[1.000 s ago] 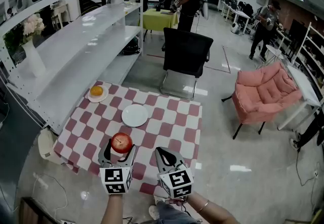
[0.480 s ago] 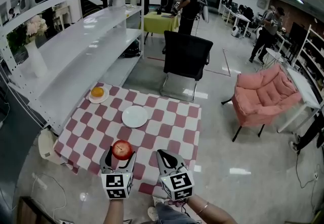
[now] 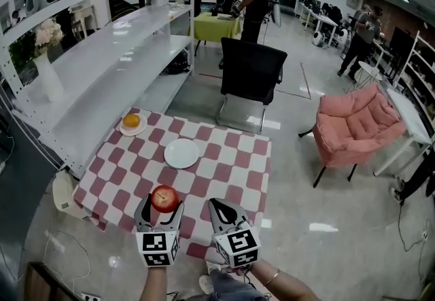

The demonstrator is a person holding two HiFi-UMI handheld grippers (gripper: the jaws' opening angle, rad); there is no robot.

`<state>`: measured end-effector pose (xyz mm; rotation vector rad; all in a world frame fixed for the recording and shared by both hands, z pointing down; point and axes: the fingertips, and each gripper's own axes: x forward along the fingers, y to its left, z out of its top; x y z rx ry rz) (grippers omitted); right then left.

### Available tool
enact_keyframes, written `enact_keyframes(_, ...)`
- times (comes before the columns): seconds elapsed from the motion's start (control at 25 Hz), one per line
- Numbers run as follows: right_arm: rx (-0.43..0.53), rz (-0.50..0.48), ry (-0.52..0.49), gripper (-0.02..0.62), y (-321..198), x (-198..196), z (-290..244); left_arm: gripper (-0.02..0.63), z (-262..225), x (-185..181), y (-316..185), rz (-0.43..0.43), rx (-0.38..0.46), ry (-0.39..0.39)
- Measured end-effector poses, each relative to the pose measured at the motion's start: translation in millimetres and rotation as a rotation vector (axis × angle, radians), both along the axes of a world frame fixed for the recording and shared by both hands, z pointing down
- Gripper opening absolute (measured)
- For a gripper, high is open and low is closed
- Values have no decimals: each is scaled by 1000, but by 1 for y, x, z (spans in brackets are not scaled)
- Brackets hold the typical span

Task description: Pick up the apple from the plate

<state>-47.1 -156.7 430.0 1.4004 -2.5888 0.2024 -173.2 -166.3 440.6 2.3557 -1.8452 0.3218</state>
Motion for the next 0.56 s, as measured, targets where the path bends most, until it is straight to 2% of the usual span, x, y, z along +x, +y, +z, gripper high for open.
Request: enact_keyframes(0.56, 28, -3, 5, 8, -4, -1, -5, 371, 3, -2, 4, -9, -1, 3)
